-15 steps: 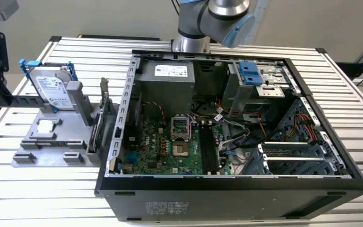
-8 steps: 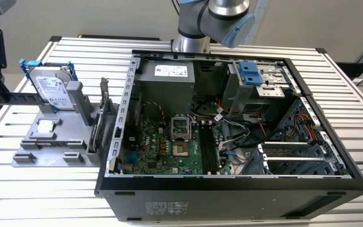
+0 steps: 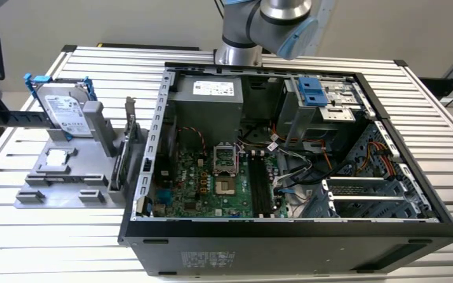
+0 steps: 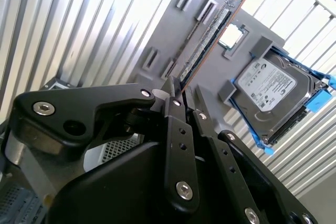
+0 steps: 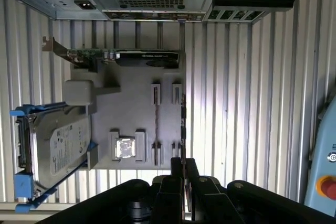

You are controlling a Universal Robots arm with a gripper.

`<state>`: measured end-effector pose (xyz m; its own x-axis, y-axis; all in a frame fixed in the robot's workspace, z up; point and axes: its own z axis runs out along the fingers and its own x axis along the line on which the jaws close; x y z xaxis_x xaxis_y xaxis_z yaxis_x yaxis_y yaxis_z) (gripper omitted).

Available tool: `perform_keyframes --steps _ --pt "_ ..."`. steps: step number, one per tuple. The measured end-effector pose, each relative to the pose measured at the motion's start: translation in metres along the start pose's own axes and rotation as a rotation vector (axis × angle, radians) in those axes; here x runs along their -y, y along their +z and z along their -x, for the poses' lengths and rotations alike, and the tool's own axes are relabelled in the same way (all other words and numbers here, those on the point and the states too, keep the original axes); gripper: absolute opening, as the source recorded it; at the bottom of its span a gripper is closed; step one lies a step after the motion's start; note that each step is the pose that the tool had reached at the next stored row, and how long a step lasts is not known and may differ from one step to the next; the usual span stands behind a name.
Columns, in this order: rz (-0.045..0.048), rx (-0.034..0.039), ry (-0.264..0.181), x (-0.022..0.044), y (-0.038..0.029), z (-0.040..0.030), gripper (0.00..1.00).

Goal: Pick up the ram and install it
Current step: 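Pick up the ram and move it above insertion slot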

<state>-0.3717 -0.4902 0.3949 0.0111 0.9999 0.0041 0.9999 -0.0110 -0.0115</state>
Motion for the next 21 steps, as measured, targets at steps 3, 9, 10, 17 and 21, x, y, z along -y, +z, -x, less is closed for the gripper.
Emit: perform_keyframes --steps 3,9,10,17,21 --pt "0.0001 0.0 0.0 0.0 -0.0031 0.0 0.0" --pt "0.0001 0.0 0.0 0.0001 -0.0093 0.0 0.0" --pt "0.0 0.0 0.0 0.0001 -0.0104 -0.0001 0.0" --pt "0.0001 0.0 0.0 0.0002 -0.0172 -0.0001 0.0" --pt "0.0001 0.0 0.0 0.0002 -0.0211 -0.0001 0.0"
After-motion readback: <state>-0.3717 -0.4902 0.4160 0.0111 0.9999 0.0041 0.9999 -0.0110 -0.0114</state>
